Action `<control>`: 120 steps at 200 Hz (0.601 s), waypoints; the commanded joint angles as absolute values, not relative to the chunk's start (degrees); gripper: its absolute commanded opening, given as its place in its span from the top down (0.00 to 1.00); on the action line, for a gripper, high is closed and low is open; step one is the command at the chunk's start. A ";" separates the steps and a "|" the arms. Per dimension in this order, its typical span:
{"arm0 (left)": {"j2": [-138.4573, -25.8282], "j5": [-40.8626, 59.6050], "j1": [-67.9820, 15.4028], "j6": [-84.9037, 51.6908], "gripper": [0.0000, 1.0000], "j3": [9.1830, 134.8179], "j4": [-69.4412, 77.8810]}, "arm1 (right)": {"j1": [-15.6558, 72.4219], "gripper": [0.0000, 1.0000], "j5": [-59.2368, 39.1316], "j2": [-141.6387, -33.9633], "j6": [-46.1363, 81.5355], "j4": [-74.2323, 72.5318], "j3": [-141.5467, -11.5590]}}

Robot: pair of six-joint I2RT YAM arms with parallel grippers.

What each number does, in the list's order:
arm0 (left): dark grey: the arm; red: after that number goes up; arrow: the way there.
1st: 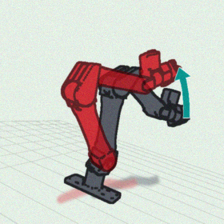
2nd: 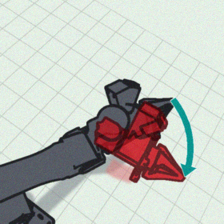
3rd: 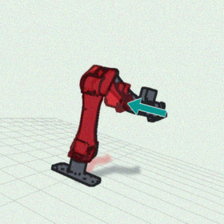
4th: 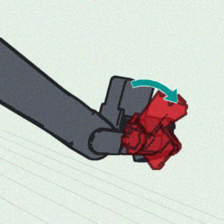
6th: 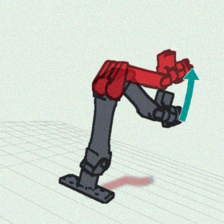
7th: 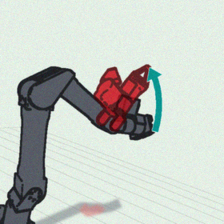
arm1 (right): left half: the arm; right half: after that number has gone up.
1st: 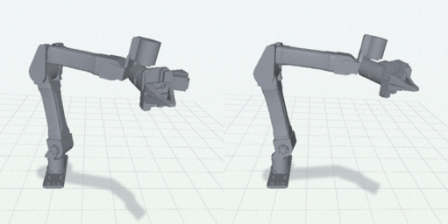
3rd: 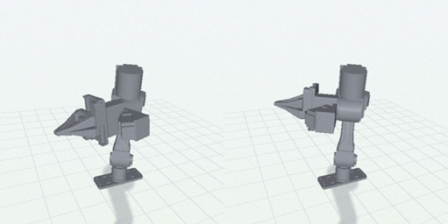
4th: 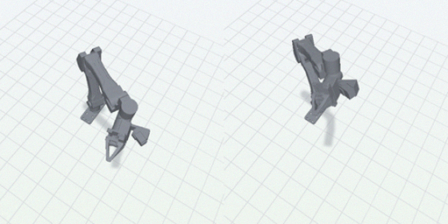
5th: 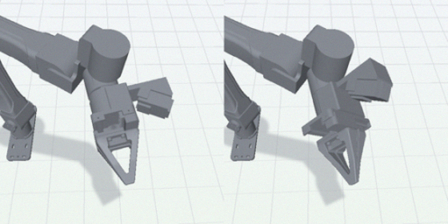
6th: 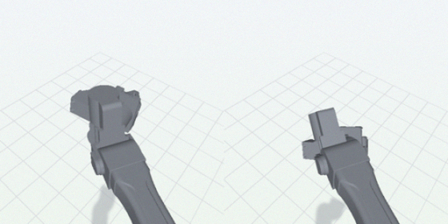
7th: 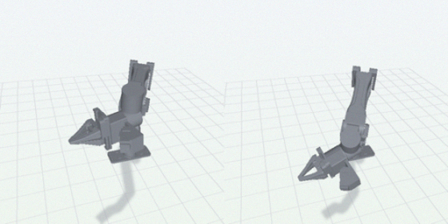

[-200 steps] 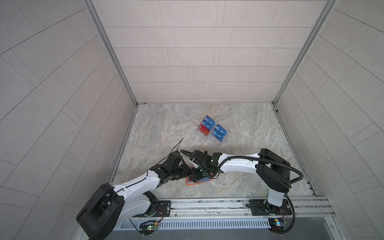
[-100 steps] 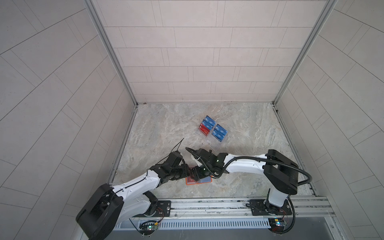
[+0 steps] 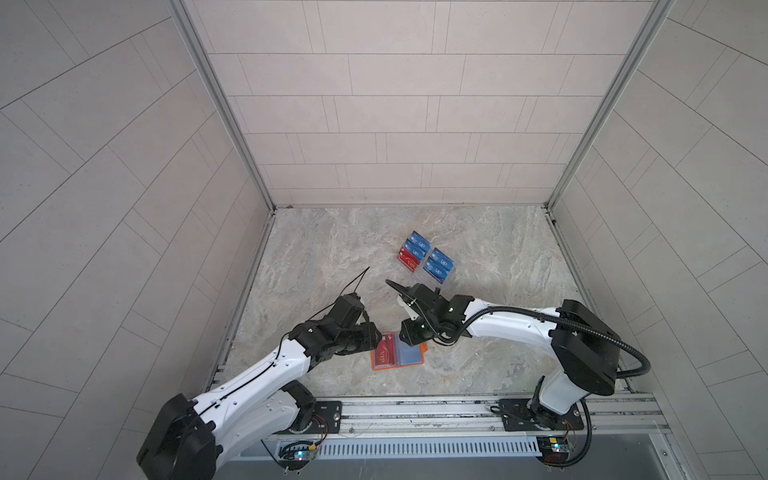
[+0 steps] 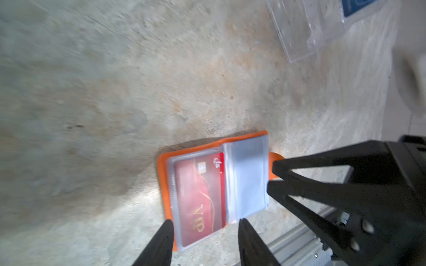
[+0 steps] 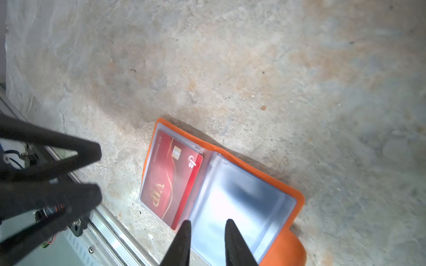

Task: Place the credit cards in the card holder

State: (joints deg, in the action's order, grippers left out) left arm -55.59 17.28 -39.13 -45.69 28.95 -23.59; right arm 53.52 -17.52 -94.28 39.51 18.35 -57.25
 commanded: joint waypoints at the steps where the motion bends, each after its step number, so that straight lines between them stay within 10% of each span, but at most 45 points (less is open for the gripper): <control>1: -59.42 22.07 -42.20 -48.75 0.51 30.51 -16.93 | 52.91 0.75 -17.00 -94.73 37.63 20.21 -55.44; 120: -78.31 26.42 -43.86 -50.71 0.57 32.28 -1.12 | 49.84 0.79 -16.98 -95.95 37.78 18.65 -49.40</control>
